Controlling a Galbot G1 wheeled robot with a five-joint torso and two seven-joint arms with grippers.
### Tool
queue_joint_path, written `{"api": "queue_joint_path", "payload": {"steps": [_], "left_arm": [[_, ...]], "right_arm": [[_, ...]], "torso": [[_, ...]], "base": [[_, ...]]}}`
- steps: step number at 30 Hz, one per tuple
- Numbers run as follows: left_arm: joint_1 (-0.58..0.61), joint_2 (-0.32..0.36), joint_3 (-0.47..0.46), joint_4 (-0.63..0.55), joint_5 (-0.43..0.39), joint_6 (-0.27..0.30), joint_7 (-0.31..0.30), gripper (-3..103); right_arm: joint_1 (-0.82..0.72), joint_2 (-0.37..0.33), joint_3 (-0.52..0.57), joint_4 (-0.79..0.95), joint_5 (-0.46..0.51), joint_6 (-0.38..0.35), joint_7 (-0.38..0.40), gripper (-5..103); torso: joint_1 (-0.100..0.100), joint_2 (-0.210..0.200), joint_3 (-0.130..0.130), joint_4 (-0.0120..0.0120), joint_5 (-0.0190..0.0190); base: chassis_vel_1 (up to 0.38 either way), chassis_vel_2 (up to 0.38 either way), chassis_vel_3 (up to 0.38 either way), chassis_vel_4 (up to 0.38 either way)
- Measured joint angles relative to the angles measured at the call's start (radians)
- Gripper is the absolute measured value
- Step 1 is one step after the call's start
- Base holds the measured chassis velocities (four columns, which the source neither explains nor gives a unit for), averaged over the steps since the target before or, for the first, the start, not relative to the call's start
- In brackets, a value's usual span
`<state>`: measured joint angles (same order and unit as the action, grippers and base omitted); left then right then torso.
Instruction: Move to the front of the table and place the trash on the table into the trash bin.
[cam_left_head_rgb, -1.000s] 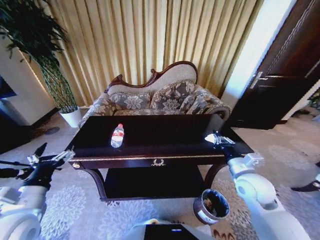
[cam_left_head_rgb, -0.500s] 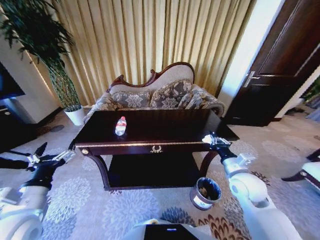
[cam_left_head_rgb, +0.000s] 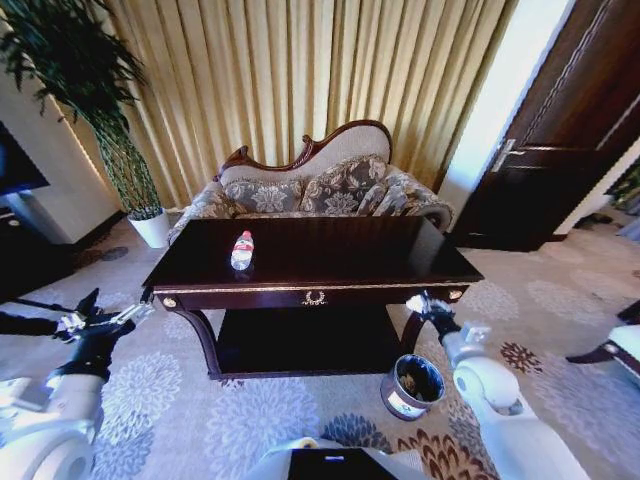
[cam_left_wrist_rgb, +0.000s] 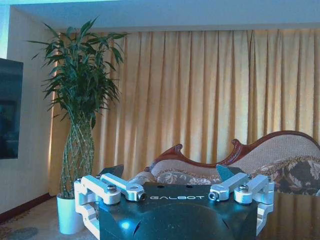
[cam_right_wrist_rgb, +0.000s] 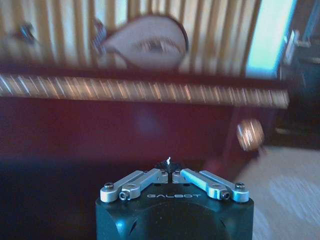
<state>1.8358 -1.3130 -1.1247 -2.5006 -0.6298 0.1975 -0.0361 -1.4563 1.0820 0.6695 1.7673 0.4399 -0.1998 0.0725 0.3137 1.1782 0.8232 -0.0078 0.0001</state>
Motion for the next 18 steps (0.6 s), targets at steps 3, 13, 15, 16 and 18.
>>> {"api": "queue_joint_path", "payload": {"steps": [3,13,15,16,18], "left_arm": [[-0.001,-0.007,0.009,0.000,0.006,0.000,0.000,100],[0.011,-0.015,0.006,0.001,0.008,-0.003,-0.001,100],[0.015,-0.016,0.003,0.001,0.009,-0.010,-0.001,100],[0.015,-0.016,0.003,0.001,0.009,-0.010,-0.001,100],[0.016,-0.015,0.000,0.001,0.009,-0.014,0.000,100]], "right_arm": [[0.054,0.001,-0.026,-0.138,-0.018,0.003,-0.004,0],[0.264,0.016,-0.086,-0.591,-0.118,0.018,-0.035,0],[0.313,0.033,-0.087,-0.704,-0.151,0.022,-0.036,0],[0.313,0.033,-0.087,-0.704,-0.151,0.022,-0.036,0],[0.358,0.052,-0.084,-0.807,-0.167,0.034,-0.036,0]], "torso": [[0.000,0.000,0.000,0.0000,0.0002],[0.001,0.000,0.000,0.0002,-0.0001],[0.001,0.000,0.000,0.0005,-0.0001],[0.001,0.000,0.000,0.0005,-0.0001],[0.000,0.000,0.000,0.0001,0.0000]], "base": [[0.000,0.000,0.000,0.000],[0.000,0.000,0.000,0.000],[0.000,0.000,0.000,0.000],[0.000,0.000,0.000,0.000],[0.000,0.000,0.000,0.000]]}}
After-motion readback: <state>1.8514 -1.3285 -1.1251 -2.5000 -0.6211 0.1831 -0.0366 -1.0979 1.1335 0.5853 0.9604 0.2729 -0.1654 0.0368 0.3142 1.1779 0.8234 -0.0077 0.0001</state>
